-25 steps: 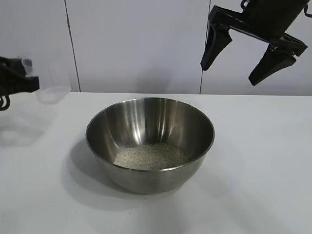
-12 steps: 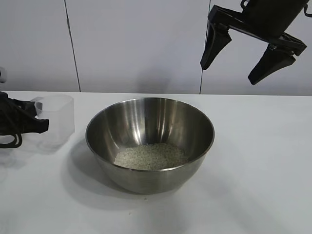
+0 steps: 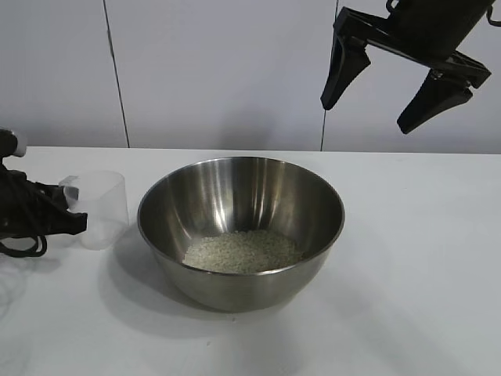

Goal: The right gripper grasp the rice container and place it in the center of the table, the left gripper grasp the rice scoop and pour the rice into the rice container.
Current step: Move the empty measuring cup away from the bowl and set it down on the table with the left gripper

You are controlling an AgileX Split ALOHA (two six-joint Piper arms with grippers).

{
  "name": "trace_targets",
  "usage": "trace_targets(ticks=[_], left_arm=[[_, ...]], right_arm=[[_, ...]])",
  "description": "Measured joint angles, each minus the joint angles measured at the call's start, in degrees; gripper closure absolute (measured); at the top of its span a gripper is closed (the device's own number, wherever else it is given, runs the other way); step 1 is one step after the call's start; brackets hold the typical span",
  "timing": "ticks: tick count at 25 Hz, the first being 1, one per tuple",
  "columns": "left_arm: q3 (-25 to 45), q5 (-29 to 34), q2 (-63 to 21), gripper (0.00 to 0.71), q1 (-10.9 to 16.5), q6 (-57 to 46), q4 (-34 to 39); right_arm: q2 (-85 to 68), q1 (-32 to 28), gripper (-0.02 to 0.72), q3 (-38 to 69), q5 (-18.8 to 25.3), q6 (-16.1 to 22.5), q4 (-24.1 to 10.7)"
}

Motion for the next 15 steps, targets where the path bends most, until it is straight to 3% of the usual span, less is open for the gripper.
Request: trace_targets(ticks=[5,7,15], left_arm=[[0.0,-0.06,0.05,0.303,0.0,-0.07,0.01],[0.23,-0.21,0.05,0.227,0.0,-0.07,-0.04],[7.3,-0.63,-2.48,0.157,0.0,1.44,-0.28]], right_arm=[[0.0,0.0,0.009,0.0,0.0,0.0,0.0],[0.0,0.0,0.009,0.0,0.0,0.0,0.0],[0.0,0.0,0.009,0.0,0.06,0.0,0.0]])
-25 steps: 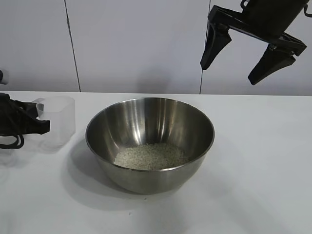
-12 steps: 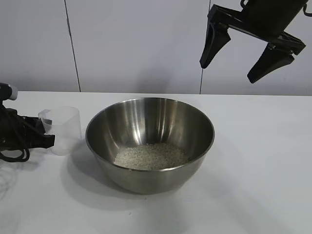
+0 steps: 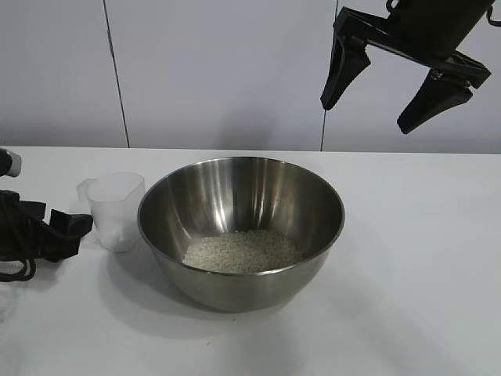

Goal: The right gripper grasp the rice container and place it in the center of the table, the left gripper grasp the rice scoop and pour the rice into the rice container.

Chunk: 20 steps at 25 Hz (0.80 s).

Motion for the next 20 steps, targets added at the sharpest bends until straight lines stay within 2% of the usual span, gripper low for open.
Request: trace_targets(ticks=[5,6,8,12,16,18,20], left_arm=[[5.17,0.36,-9.67,0.131,0.0,0.48,-5.85],[5.42,2.35,-12.77,0.129,0.0,0.35,-6.53],[5.09,10.62,-19.27,0.128,0.07,-1.64,-6.61],[-0.95,39.06,-32.62,0.121,0.07,-9.94,-0.52],[-13.51,71.27,-40.49,0.087,0.01,-22.21,3.81],[-20.28,84.0,-41.39,0.072,-0.56,-21.89,3.27],[-25.26,92.84,-41.39,0.065,-1.21,-15.06,-2.63]], right_arm=[[0.0,0.0,0.009,0.0,0.0,-0.13,0.0],[0.0,0.0,0.009,0.0,0.0,-0.33,0.0],[0.0,0.0,0.009,0.0,0.0,-0.5,0.0],[0.0,0.0,0.009,0.0,0.0,-0.5,0.0],[0.0,0.0,0.009,0.0,0.0,-0.5,0.0],[0.0,0.0,0.009,0.0,0.0,-0.55,0.0],[0.0,0.0,0.009,0.0,0.0,-0.81,0.0]])
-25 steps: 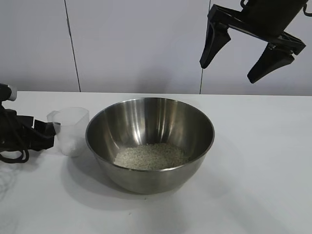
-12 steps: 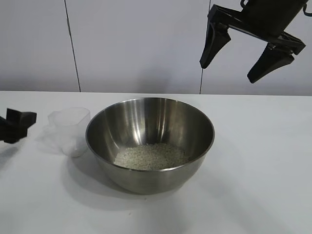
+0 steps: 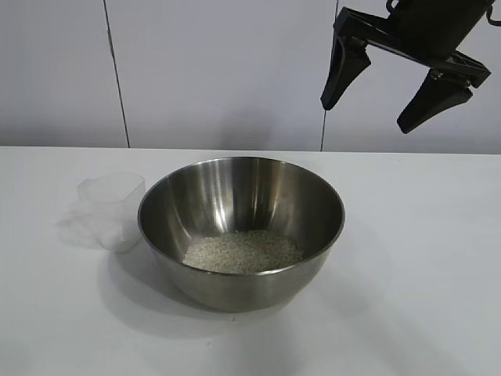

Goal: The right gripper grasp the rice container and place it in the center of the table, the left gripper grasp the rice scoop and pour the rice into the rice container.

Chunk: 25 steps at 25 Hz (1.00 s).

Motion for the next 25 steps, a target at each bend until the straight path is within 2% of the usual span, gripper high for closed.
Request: trace_targets(ticks=[1,4,6,8,10,14,21,25], left_arm=[[-2.26,3.03,0.0,0.063,-0.08,4.25,-4.46],[-7.16,9.02,0.0,0.062,-0.14,21.36,-25.49],[-9.38,12.43,0.0,0.06,-0.28,28.98,-37.14],[-11.49,15.7,0.0,0.061,-0.5,32.13,-45.04],[-13.39,18.27,0.18,0.061,-0.5,31.65,-47.11],[-16.16,21.94,2.64,0.061,-0.5,27.95,-46.51],[-16.84,26.17,9.16,0.061,-0.5,27.13,-49.78],[-17.59,26.3,12.0,0.061,-2.85,26.74,-50.59]], right_arm=[[0.0,0.0,0.009,0.0,0.0,-0.11,0.04],[0.0,0.0,0.009,0.0,0.0,-0.33,0.04],[0.0,0.0,0.009,0.0,0.0,-0.33,0.04],[0.0,0.0,0.009,0.0,-0.06,-0.33,0.04],[0.0,0.0,0.009,0.0,-0.06,-0.33,0.11],[0.0,0.0,0.009,0.0,0.13,-0.74,1.52],[0.0,0.0,0.009,0.0,0.95,-2.86,6.17],[0.0,0.0,0.009,0.0,1.13,-2.94,7.0]])
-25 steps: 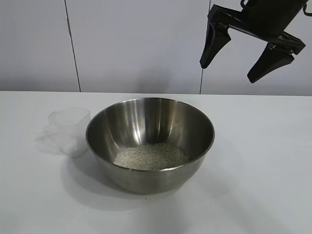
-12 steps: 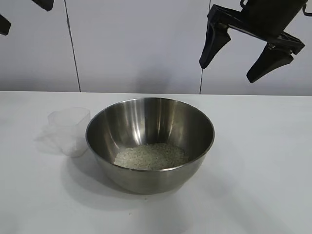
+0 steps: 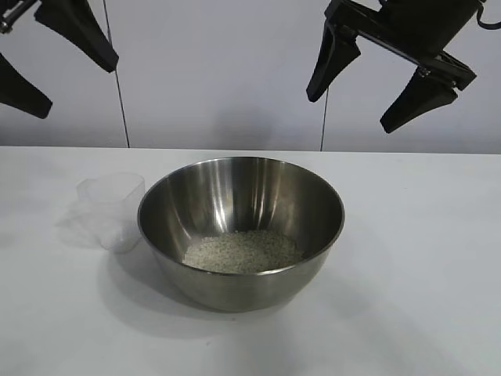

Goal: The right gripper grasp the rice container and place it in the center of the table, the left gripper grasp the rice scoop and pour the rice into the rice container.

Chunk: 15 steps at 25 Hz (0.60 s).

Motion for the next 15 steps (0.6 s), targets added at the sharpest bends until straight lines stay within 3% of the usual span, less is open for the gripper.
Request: trace_targets(ticks=[6,15], left_arm=[[-3.66,0.28,2.66,0.061,-5.04,-2.31,1.78],[-4.06,0.27,2.83,0.06,-5.04,-0.96,2.15]], right_arm=[[0.0,0.0,0.009,0.0,0.06,-0.11,1.13],[0.0,0.0,0.009,0.0,0.2,-0.13,1.25]])
